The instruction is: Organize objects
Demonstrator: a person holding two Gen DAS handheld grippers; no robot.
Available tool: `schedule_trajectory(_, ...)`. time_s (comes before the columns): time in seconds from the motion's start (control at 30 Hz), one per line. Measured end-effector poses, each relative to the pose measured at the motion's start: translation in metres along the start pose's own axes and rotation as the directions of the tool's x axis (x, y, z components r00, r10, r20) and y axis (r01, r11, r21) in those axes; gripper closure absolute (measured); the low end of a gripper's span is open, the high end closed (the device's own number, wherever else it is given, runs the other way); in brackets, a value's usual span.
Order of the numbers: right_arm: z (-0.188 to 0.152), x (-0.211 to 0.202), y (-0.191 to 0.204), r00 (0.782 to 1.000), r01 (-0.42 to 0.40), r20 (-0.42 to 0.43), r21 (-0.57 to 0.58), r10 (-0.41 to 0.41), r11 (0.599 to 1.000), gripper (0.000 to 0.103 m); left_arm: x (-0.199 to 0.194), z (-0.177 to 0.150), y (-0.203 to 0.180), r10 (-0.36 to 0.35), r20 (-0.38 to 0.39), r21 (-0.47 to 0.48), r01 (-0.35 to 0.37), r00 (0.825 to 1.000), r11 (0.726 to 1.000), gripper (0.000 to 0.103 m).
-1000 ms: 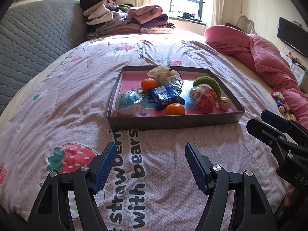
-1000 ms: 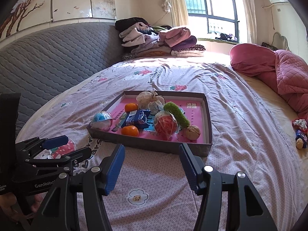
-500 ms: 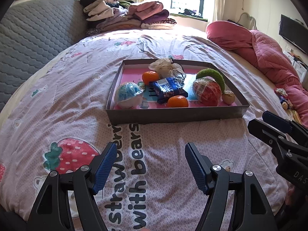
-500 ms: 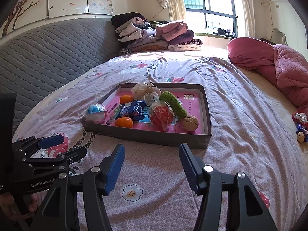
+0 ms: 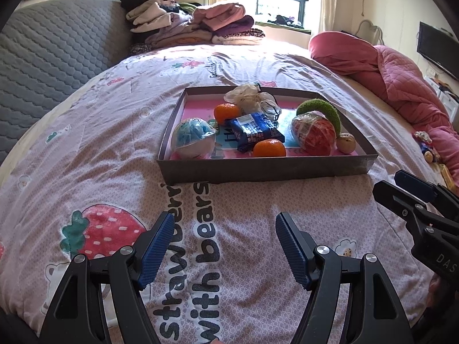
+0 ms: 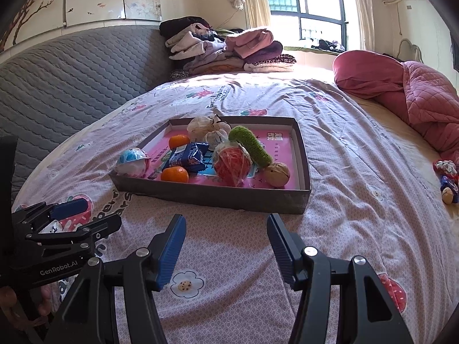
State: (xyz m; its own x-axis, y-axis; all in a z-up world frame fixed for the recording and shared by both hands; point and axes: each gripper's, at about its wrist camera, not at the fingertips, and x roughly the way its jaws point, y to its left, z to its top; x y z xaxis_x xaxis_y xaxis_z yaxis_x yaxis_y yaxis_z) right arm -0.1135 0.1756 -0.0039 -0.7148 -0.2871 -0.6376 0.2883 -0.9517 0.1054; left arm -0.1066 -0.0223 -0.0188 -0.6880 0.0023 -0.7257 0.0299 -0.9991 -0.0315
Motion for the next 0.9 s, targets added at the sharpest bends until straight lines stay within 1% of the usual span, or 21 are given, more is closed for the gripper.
schedule_trajectory(0.1,-0.003,0.003,-0.003,1.0,-0.003,-0.008,0.014,0.003,1.0,0.045,0.002,-0.001,0.0,-0.004,0.007,-0.002,0.004,1.0,1.0,0.029)
schedule_trajectory(0.23,-0.009,0.009,-0.004,1.0,0.001,-0.025,0.014,-0.001,1.0,0.045,0.007,-0.004,0.001,-0.006,-0.003,-0.005,0.006,1.0,1.0,0.029)
schedule_trajectory(0.67,-0.016,0.011,-0.005,1.0,0.008,-0.024,0.017,-0.007,1.0,0.045,0.014,-0.007,-0.001,0.003,-0.012,-0.002,-0.003,1.0,1.0,0.029)
schedule_trajectory(0.9,-0.019,0.015,-0.004,0.999,0.005,-0.04,0.011,-0.004,1.0,0.045,0.019,-0.01,0.003,-0.023,-0.016,-0.019,0.023,1.0,1.0,0.029)
